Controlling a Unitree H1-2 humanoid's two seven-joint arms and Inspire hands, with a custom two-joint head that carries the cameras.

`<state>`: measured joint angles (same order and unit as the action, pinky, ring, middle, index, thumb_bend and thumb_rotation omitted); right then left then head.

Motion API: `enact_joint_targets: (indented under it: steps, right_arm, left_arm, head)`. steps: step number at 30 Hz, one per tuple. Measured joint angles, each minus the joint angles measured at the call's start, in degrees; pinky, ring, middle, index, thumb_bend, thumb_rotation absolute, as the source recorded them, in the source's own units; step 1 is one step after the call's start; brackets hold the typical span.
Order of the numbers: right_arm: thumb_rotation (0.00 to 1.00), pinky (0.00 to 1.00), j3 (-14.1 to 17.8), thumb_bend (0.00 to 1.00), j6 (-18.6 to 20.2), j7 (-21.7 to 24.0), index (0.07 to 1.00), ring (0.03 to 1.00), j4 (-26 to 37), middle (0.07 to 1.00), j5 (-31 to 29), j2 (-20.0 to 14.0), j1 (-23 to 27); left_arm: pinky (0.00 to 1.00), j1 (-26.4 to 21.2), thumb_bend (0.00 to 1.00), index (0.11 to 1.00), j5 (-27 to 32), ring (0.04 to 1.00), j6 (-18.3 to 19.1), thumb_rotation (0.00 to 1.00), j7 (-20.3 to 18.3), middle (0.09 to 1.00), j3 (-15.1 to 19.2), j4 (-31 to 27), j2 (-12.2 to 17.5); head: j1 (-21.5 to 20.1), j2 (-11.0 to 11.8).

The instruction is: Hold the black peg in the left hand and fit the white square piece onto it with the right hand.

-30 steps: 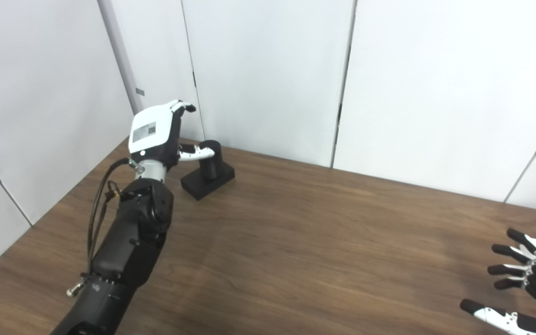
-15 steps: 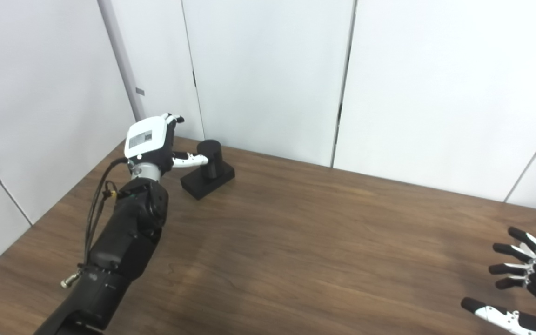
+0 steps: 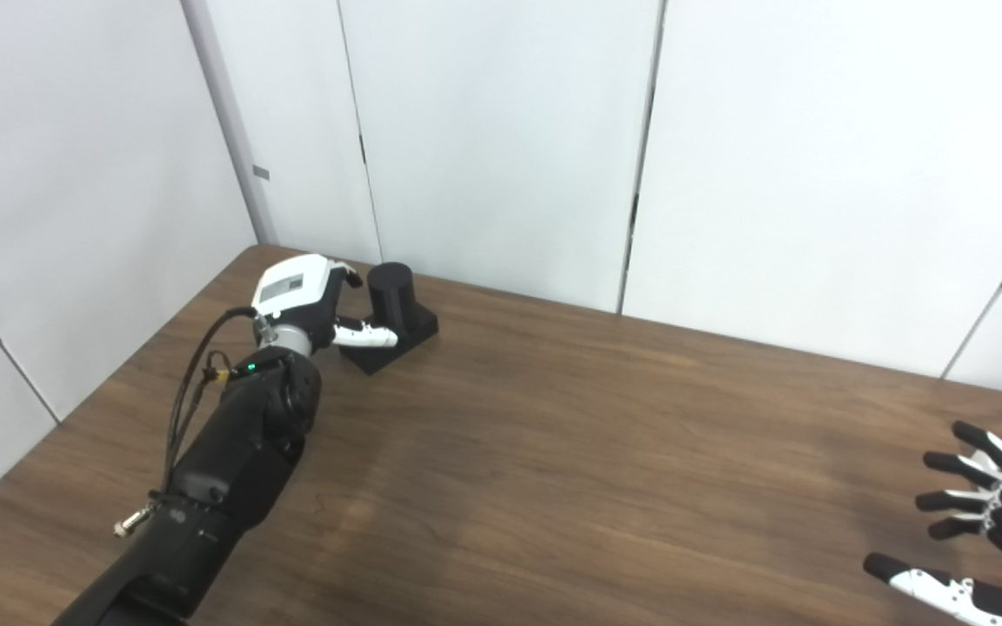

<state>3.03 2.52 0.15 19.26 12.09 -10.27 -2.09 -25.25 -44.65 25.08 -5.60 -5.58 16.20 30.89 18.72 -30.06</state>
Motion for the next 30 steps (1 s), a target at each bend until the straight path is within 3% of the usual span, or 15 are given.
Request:
enact_joint_targets:
  steps: [11, 21, 27, 30]
  right_arm:
    - [0.0, 0.46, 0.2, 0.58, 0.0, 0.0, 0.835, 0.596, 0.1, 0.734, 0.0, -0.1, 0.0]
    - [0.0, 0.47, 0.3, 0.57, 0.0, 0.0, 0.837, 0.596, 0.2, 0.735, -0.3, -0.1, -0.3]
    - [0.0, 0.47, 0.4, 0.58, 0.1, 0.0, 0.834, 0.6, 0.5, 0.738, -0.3, -0.1, -0.4]
    - [0.0, 0.47, 0.4, 0.57, 0.1, 0.0, 0.837, 0.604, 0.5, 0.747, -0.3, -0.1, -0.5]
  left_arm:
    - [0.8, -1.1, 1.0, 0.819, 0.9, 0.947, 0.1, 0.53, 1.5, 0.941, -1.3, 8.4, 0.0]
    - [0.82, -1.5, 1.0, 0.823, 1.3, 0.946, 1.3, 0.52, 3.1, 0.939, -1.7, 10.8, -0.2]
    - [0.79, -1.6, 0.98, 0.763, 3.0, 0.932, 0.8, 0.44, 4.9, 0.924, -1.9, 11.4, -0.3]
    - [0.77, -1.6, 0.91, 0.687, 3.5, 0.923, 0.1, 0.36, 5.6, 0.904, -2.0, 11.4, -0.3]
  head:
    - [-0.2, -0.2]
    - [-0.4, -0.4]
    - [-0.4, -0.7]
    - [-0.4, -0.9]
